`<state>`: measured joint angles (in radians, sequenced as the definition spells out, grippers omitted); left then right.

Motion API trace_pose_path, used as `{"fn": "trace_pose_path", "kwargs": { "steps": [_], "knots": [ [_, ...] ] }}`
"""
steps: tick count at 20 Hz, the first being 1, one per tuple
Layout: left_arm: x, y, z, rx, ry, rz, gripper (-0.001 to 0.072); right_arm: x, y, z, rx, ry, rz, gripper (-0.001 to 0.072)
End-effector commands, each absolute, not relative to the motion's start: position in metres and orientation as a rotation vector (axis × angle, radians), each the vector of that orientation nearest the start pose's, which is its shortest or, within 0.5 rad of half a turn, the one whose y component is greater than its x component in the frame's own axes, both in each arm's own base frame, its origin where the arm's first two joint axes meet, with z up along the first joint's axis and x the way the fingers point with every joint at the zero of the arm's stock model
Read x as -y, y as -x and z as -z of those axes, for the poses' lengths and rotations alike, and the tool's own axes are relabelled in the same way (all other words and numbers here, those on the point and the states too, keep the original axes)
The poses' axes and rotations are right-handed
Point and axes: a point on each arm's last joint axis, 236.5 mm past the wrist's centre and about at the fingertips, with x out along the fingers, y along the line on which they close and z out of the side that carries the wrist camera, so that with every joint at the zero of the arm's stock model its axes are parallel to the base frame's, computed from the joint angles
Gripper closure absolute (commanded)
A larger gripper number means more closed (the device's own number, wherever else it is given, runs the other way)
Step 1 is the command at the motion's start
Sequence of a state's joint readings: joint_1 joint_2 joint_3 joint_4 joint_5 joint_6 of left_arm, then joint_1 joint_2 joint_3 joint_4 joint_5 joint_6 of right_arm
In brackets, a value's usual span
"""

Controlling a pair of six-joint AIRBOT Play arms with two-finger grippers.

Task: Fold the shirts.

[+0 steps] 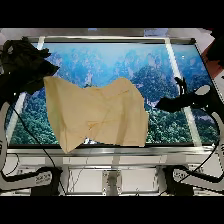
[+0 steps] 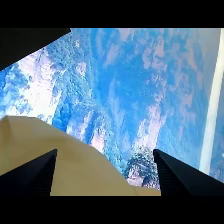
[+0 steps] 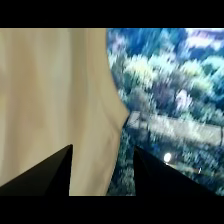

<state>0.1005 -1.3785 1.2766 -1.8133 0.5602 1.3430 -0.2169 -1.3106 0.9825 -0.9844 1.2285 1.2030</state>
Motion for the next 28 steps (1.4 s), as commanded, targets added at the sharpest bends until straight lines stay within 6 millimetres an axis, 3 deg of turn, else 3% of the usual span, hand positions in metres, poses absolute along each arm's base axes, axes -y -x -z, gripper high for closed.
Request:
{"fn": "trace_pose_path", "kwargs": {
  "steps": [1,3,7,10,11,13,14,16,19,21,25,28],
  "knots": [
    [-0.026,-0.528,-0.105,-0.674,0.432,-0.079,0.0003,-0.061,-0.293,0.052,-1.533,-0.471,-0.408,0.0251],
    [-0.038,-0.487,-0.115,-0.793,0.323,-0.083,0.0003,-0.067,-0.266,0.07,-1.61,-0.506,-0.409,0.0251],
    [-0.072,-0.362,-0.128,-1.046,0.157,-0.153,0.0005,-0.079,-0.231,0.088,-1.697,-0.564,-0.424,0.0251],
    [-0.064,-0.281,-0.119,-1.063,0.215,-0.201,0.0003,-0.085,-0.227,0.09,-1.699,-0.588,-0.441,0.0251],
    [-0.057,-0.257,-0.106,-1.077,0.266,-0.228,0.0003,-0.084,-0.228,0.091,-1.694,-0.587,-0.438,0.0251],
    [-0.024,-0.221,-0.073,-1.116,0.431,-0.214,0.0003,-0.084,-0.234,0.092,-1.668,-0.591,-0.424,0.0251],
    [0.0,-0.211,-0.058,-1.135,0.509,-0.153,0.0003,-0.084,-0.24,0.093,-1.644,-0.599,-0.414,0.0252],
    [0.029,-0.196,-0.032,-1.189,0.609,-0.077,0.0002,-0.084,-0.252,0.094,-1.6,-0.618,-0.395,0.0254],
    [0.036,-0.177,0.004,-1.29,0.659,-0.104,0.0002,-0.082,-0.26,0.097,-1.57,-0.618,-0.372,0.0263],
    [0.039,-0.17,0.013,-1.322,0.689,-0.121,0.0002,-0.082,-0.257,0.101,-1.59,-0.628,-0.372,0.0263],
    [0.048,-0.171,0.012,-1.326,0.764,-0.123,0.0002,-0.09,-0.258,0.109,-1.613,-0.694,-0.375,0.0264],
    [0.06,-0.162,0.026,-1.373,0.831,-0.116,0.0001,-0.095,-0.263,0.11,-1.596,-0.714,-0.39,0.0264]
  ]
}}
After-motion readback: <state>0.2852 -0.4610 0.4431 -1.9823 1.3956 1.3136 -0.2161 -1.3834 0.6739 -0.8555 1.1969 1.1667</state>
